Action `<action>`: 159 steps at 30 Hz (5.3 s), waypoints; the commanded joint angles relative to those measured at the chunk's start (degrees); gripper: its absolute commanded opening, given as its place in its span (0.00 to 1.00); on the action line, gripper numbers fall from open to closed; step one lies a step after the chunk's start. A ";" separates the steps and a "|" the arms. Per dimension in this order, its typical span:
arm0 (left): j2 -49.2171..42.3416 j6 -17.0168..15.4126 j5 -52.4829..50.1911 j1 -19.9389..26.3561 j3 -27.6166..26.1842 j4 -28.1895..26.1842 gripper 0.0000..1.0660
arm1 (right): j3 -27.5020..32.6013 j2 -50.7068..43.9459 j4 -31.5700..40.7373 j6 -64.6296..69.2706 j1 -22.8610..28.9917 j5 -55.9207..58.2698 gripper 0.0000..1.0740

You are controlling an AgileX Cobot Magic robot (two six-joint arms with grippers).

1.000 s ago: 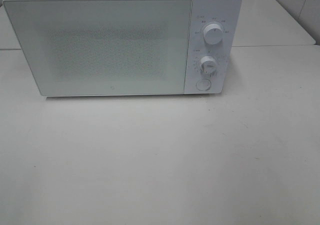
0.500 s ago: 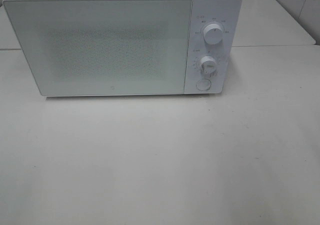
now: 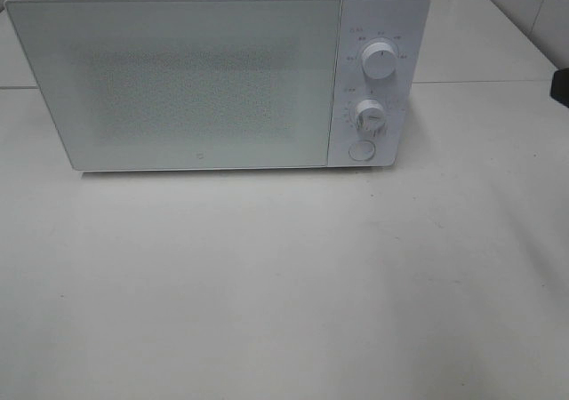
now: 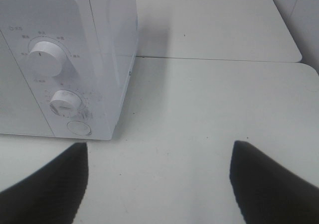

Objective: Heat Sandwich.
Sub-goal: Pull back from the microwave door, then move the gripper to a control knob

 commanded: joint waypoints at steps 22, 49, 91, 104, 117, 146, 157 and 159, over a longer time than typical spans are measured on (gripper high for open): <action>-0.97 0.29 0.06 0.11 0.11 -0.52 0.90 | 7.62 18.79 10.14 -6.19 2.98 -37.18 0.70; -0.97 0.34 0.06 0.11 0.11 -0.52 0.90 | 6.36 45.32 43.32 -19.54 32.66 -67.38 0.70; -0.97 0.34 0.06 0.11 0.11 -0.52 0.90 | -18.62 68.18 41.02 -19.37 28.65 -64.23 0.70; -0.97 0.34 0.06 0.11 0.11 -0.52 0.90 | -18.62 68.01 41.02 -19.37 27.04 -64.92 0.70; -0.97 0.34 0.06 0.11 0.11 -0.52 0.90 | -16.50 65.72 41.31 -19.48 28.42 -64.69 0.70; -0.97 0.34 0.06 0.11 0.11 -0.52 0.90 | -16.62 65.72 41.60 -19.08 29.56 -66.00 0.06; -0.97 0.34 0.06 0.11 0.11 -0.52 0.90 | -16.62 65.72 41.42 -14.61 29.56 -69.27 0.08; -0.97 0.34 0.06 0.11 0.11 -0.52 0.90 | -16.62 65.72 41.42 -9.57 29.56 -70.19 0.08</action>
